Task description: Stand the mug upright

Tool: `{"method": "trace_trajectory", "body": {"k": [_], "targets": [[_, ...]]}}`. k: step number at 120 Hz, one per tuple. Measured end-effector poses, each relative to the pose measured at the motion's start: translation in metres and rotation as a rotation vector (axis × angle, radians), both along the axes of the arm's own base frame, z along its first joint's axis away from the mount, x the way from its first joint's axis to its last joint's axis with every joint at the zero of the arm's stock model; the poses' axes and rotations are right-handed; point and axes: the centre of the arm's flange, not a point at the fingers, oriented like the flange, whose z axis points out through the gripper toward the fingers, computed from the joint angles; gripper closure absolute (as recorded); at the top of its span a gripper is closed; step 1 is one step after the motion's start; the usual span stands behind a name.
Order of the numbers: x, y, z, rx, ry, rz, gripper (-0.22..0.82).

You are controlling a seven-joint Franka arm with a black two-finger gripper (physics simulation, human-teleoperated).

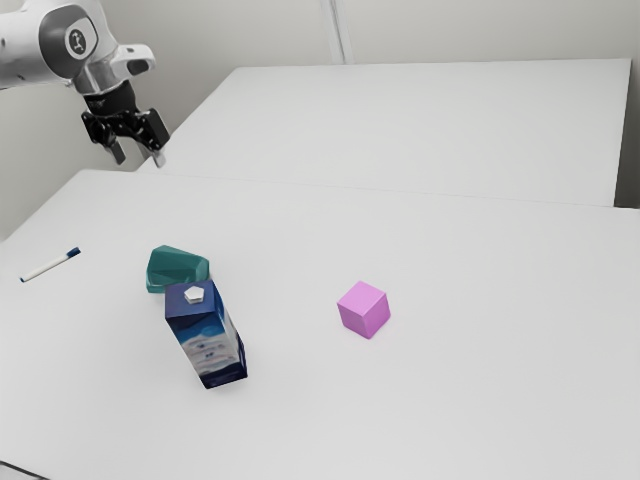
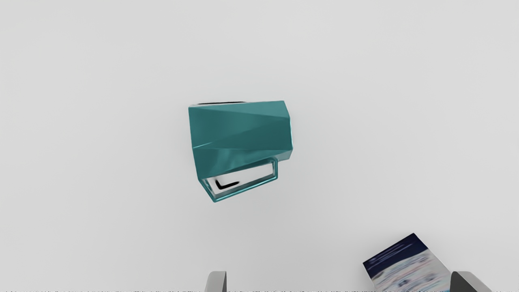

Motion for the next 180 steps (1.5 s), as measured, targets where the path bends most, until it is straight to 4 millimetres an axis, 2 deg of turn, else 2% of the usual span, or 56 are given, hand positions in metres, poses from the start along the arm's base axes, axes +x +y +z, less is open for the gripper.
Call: {"method": "trace_trajectory", "body": {"k": [35,53,60,71,81,89,98,114,135,154,173,180], "targets": [[-0.004,0.003,-0.003,-0.018,0.019,0.008,0.0],[-0.01,0.009,0.011,-0.022,-0.003,0.015,0.0],[-0.016,0.026,0.013,-0.063,-0.017,0.035,0.0],[-0.032,0.072,0.012,-0.16,-0.038,0.106,0.0],[-0.041,0.105,0.003,-0.253,-0.059,0.142,0.0],[-0.046,0.134,-0.018,-0.334,-0.059,0.174,0.0],[-0.048,0.163,-0.05,-0.424,-0.052,0.199,0.0],[-0.046,0.194,-0.106,-0.559,-0.046,0.209,0.0],[-0.028,0.192,-0.17,-0.692,-0.039,0.161,0.0],[-0.023,0.194,-0.222,-0.777,-0.035,0.141,0.0],[-0.023,0.206,-0.247,-0.821,-0.072,0.12,0.0],[-0.02,0.204,-0.26,-0.845,-0.082,0.107,0.0]]}}
